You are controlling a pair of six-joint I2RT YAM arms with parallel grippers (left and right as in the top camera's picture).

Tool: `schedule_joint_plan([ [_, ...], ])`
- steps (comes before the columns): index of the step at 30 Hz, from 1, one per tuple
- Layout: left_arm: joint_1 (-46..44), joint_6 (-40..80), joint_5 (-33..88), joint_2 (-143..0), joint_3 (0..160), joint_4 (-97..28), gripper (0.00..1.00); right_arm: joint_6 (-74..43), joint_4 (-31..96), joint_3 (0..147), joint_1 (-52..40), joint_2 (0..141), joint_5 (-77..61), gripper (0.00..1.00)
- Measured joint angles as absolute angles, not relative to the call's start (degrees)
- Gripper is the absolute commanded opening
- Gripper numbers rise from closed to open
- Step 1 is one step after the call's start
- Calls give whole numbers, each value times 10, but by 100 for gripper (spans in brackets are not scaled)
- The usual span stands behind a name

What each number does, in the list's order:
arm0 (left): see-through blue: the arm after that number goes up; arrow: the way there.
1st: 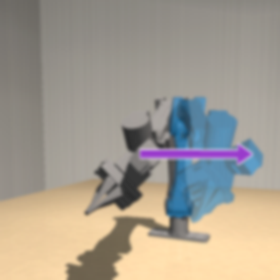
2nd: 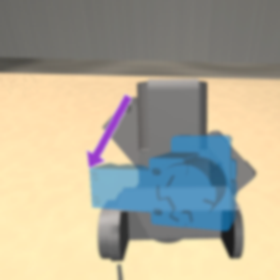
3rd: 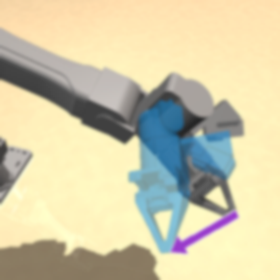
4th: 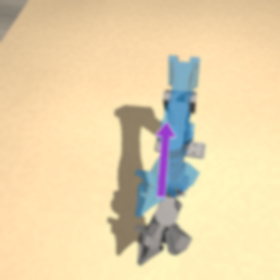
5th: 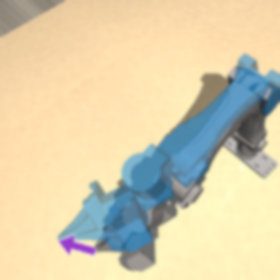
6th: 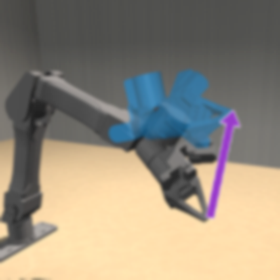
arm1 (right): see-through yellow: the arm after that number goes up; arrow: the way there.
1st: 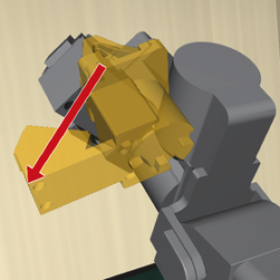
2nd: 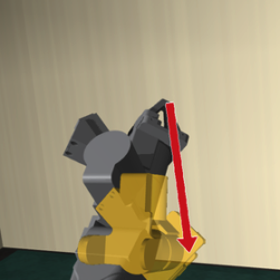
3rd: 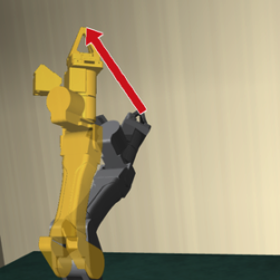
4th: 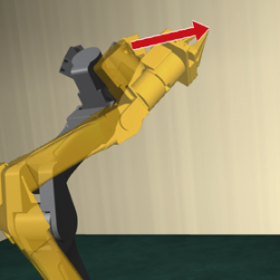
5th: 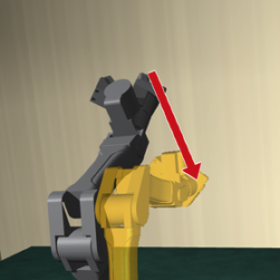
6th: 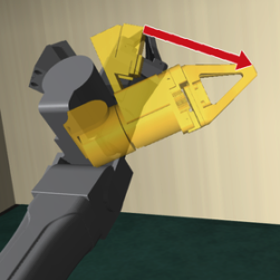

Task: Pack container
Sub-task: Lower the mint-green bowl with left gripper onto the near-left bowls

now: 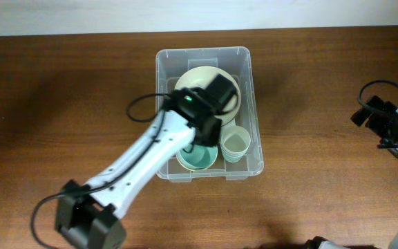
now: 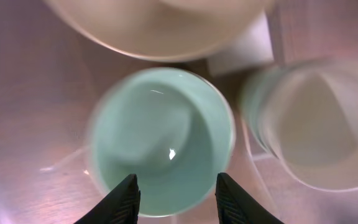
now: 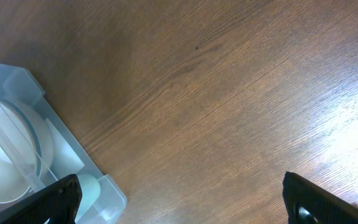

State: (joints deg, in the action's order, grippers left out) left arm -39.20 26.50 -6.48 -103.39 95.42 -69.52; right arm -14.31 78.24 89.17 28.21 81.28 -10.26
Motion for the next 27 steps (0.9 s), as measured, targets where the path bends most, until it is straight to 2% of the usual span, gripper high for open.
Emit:
schedule_joint_plan([
  [5,-295,263,-79,-967,958,-713,40,-143,782,892,282,813,-102,99],
  [7,-240,264,-84,-940,964,-716,18,-143,782,892,282,813,-102,99],
  [9,-210,259,-83,-933,966,-719,7,-144,782,892,282,813,-102,99],
  [11,-207,258,-73,-934,965,-718,1,-143,782,892,282,813,-102,99],
  [27,-327,260,-44,-938,817,-665,0,-144,783,892,282,813,-102,99],
])
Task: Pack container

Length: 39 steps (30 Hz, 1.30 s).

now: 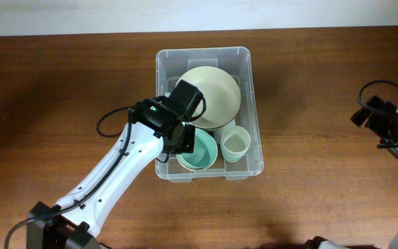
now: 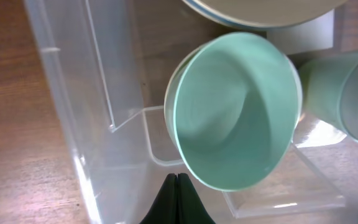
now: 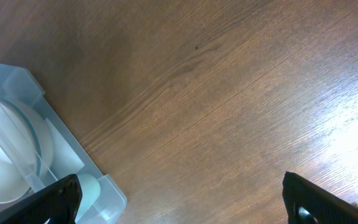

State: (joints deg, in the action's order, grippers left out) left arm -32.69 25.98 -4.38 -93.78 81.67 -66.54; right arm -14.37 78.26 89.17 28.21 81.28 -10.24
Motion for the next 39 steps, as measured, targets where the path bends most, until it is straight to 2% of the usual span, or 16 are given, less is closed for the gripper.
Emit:
schedule_joint_plan([
  [27,-328,260,-43,-1010,808,-642,1,-143,784,892,282,813,-102,99],
  [29,-326,259,-44,-1010,811,-651,5,-143,784,892,279,813,-102,100],
  [30,-323,257,-48,-1010,818,-654,11,-140,783,892,273,813,-101,100],
  [31,-319,257,-55,-1010,830,-654,30,-134,779,892,259,813,-101,99],
  [33,-310,253,-90,-1007,860,-654,43,-131,762,891,199,813,-81,99],
  [39,-223,239,-161,-971,954,-626,46,-127,642,891,20,813,-31,99],
])
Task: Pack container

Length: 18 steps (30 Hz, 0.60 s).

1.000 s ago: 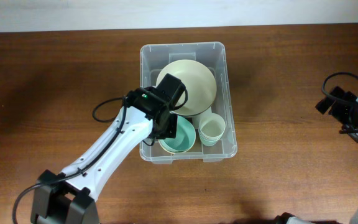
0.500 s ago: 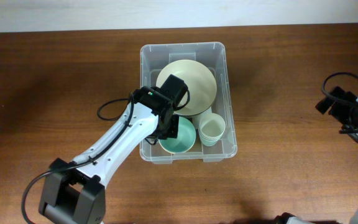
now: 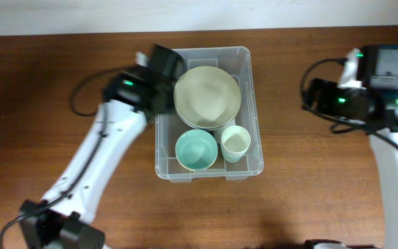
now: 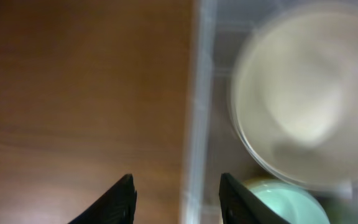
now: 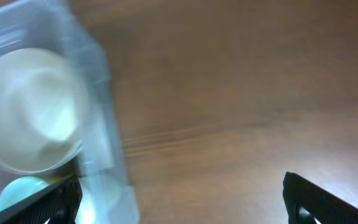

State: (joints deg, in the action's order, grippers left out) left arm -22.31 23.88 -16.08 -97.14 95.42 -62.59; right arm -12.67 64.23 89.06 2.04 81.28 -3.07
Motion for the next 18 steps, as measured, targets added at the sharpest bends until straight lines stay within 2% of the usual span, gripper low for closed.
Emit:
schedule_joint_plan([
  [4,-129,186,-150,-965,960,-577,47,-126,582,891,-26,823,-19,99],
  [5,-107,167,-135,-965,959,-566,77,-124,566,891,-34,833,-14,99],
  [6,-90,154,-122,-965,959,-556,100,-124,557,891,-37,840,-13,99],
  [11,-2,111,-81,-965,959,-551,100,-120,528,891,-40,910,19,99],
  [18,15,95,-66,-965,960,-553,100,-114,525,891,-40,923,36,99],
])
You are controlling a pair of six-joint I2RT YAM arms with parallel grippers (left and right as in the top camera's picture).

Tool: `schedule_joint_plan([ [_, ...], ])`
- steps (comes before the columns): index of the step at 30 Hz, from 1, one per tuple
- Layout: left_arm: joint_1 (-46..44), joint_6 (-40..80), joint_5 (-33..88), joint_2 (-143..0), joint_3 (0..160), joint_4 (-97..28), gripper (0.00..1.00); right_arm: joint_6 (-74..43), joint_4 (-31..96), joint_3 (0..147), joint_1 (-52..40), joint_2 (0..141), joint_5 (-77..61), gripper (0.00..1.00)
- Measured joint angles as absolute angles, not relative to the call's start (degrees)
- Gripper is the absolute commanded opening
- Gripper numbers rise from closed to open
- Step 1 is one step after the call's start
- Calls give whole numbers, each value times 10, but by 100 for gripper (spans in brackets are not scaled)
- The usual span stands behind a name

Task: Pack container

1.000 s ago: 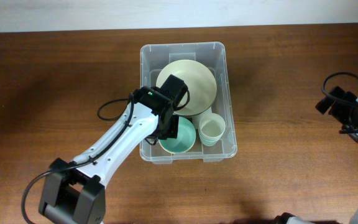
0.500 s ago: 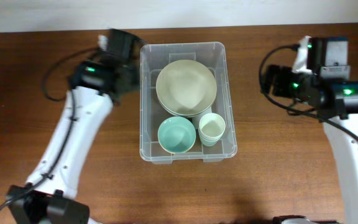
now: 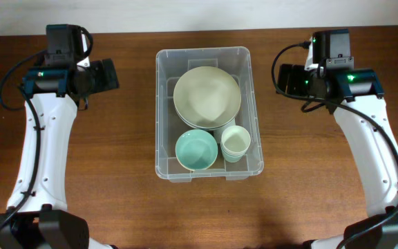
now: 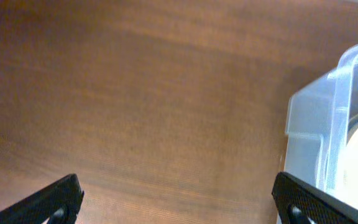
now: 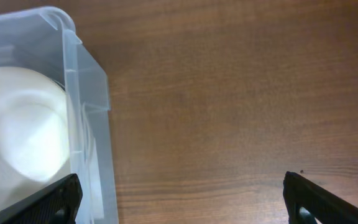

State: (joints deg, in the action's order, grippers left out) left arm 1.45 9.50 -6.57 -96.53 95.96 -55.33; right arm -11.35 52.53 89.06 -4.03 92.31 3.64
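Note:
The clear plastic container [image 3: 202,52] sits mid-table. In it are a stack of cream bowls [image 3: 206,95] at the back, a teal bowl [image 3: 197,149] at front left and stacked pale green cups [image 3: 235,142] at front right. My left gripper [image 3: 112,74] hangs over bare wood left of the container, wide open and empty [image 4: 178,205]; the container's corner [image 4: 328,112] shows at the right of the left wrist view. My right gripper [image 3: 282,79] is on the container's right, also wide open and empty [image 5: 182,205], beside the container wall [image 5: 92,112] and cream bowl [image 5: 17,124].
Brown wooden table [image 3: 323,180] all round the container. A pale wall strip runs along the table's back edge [image 3: 199,14]. Both arms reach in from the front, one along each side of the container.
My left gripper has gone from the container's back left corner to bare table further left, and its fingers stand wider apart. My right gripper has shifted a little closer to the container's right wall.
My left gripper was open inside the container over the teal bowl, the right arm parked at the far right edge. Then the left was shut by the container's left wall. Later it was open at the back left corner, the right arm nearer. Now both flank the container, open.

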Motion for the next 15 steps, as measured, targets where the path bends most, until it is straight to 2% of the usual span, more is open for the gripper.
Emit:
schedule_joint_plan([
  [5,15,81,-57,-950,952,-595,100,-127,553,890,-40,910,38,99],
  [8,15,66,-40,-877,913,-569,100,-134,552,887,-40,867,39,99],
  [12,15,59,-20,-733,792,-502,100,-140,491,799,-41,756,45,99],
  [15,15,56,-7,-626,669,-442,100,-152,437,679,-41,663,52,99],
])
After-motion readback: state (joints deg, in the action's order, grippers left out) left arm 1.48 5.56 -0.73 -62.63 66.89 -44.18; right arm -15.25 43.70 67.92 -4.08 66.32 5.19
